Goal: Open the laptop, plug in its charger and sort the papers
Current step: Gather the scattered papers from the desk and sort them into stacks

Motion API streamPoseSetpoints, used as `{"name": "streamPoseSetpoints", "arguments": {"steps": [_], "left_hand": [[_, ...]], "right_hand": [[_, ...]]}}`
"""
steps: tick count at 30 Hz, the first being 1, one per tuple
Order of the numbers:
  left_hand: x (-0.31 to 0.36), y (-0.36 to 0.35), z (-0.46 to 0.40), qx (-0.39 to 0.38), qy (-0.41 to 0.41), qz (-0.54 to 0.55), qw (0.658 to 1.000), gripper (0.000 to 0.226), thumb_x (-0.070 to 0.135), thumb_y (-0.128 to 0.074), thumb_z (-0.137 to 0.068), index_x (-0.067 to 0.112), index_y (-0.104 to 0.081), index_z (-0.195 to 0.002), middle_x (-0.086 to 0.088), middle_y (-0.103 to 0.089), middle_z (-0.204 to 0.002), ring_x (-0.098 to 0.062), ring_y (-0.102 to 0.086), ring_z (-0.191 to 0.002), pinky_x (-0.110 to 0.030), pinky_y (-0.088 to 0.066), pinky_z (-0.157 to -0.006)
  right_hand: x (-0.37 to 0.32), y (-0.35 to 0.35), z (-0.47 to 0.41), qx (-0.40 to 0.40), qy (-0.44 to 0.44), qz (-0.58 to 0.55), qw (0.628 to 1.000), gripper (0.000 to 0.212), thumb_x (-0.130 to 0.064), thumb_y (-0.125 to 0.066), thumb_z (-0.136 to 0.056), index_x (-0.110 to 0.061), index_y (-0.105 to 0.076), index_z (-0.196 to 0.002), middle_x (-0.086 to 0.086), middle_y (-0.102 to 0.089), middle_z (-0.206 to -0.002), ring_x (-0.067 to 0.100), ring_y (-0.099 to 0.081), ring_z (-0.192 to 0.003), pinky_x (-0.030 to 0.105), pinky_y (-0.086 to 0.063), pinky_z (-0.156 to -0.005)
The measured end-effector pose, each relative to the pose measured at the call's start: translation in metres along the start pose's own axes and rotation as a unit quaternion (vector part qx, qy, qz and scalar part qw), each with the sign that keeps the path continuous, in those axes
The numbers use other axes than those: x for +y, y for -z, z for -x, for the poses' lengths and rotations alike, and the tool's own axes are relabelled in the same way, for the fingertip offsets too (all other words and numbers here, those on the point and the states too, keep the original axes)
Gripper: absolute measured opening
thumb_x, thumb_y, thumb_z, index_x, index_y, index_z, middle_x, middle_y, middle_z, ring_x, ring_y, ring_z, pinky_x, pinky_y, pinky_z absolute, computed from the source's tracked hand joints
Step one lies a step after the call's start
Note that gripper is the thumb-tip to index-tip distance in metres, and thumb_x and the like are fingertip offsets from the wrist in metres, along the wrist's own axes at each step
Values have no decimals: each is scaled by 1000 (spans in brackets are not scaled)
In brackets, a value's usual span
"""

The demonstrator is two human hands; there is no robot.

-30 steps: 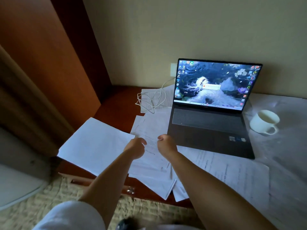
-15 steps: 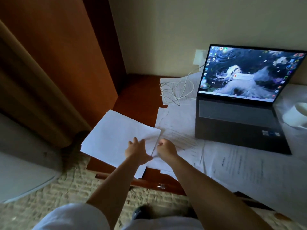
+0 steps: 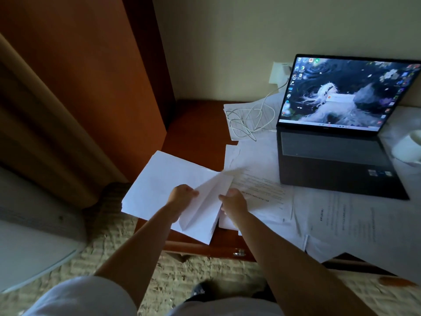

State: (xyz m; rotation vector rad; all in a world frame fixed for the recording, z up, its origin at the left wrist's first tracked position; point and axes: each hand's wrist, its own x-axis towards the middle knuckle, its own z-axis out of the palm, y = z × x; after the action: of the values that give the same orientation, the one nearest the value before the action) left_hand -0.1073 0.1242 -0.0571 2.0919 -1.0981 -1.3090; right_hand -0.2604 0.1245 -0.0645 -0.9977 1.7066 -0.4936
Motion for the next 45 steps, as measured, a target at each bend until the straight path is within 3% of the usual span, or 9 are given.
{"name": "streamPoseSetpoints", "arguments": {"steps": [4,7,14,18,21,35,40,42,45], "left_hand": [[-5,7,11,-50,-15,85,995,8,15,-53,-92,10,-57,-95,-9,-59,-105,-25,-55,-98,-34,-48,-79],[-10,12,16,-125,-36,135,982,18,12,-52,-92,10,-62,-107,-6,-63,-113,-24,-57,-110,-37,-49,-83],[-27,19,22,-180,-27,200,963,27,37,-40,-100,17,-58,-96,-1,-55,-127,-25,-52,-118,-46,-42,-103],[-31,21,20,-153,-7,233,960,26,36,-41,-100,17,-58,-103,-6,-57,-127,-28,-56,-113,-38,-50,-90],[-29,22,19,-147,26,237,960,30,43,-44,-97,19,-56,-110,-7,-58,-123,-27,-58,-109,-34,-53,-79],[-28,25,0,-102,88,211,968,29,36,-42,-100,10,-55,-106,-15,-60,-118,-30,-63,-97,-35,-53,-81],[-25,29,2,-95,102,237,961,32,35,-40,-101,8,-56,-106,-15,-62,-110,-32,-65,-94,-36,-55,-82],[-22,33,1,-14,57,275,960,31,29,-38,-102,5,-58,-99,-17,-65,-104,-30,-67,-86,-34,-57,-74],[-11,50,2,90,16,396,914,31,27,-39,-101,4,-59,-94,-19,-65,-101,-29,-66,-82,-35,-56,-74]], "right_hand": [[-1,-6,7,13,23,8,1000,12,-12,-54,-88,-9,-61,-96,3,-60,-84,20,-58,-80,19,-41,-53],[-8,-10,14,51,50,-31,997,14,-11,-46,-90,-9,-57,-82,2,-52,-72,19,-51,-71,25,-36,-54],[-14,-27,30,47,63,-96,992,21,-18,-37,-100,-10,-43,-118,6,-55,-102,11,-51,-79,19,-41,-59],[-10,-29,33,106,162,-4,981,62,-16,-63,-89,-17,-26,-139,7,-53,-129,23,-59,-107,28,-53,-85],[-9,-33,30,128,202,71,968,65,-16,-62,-90,-21,-27,-145,6,-48,-140,25,-51,-123,32,-49,-94],[-20,-46,24,159,113,144,970,53,-39,-38,-99,-16,-30,-146,11,-45,-140,23,-47,-122,27,-44,-93],[-34,-51,31,126,27,69,989,47,-38,-43,-98,0,-55,-123,15,-58,-125,30,-57,-110,28,-42,-81],[-42,-43,36,243,167,91,951,27,-14,-51,-94,1,-62,-114,18,-64,-116,32,-62,-103,30,-48,-79],[-53,-26,32,340,469,218,785,31,5,-70,-76,-2,-69,-106,11,-70,-106,27,-68,-86,29,-55,-69]]}}
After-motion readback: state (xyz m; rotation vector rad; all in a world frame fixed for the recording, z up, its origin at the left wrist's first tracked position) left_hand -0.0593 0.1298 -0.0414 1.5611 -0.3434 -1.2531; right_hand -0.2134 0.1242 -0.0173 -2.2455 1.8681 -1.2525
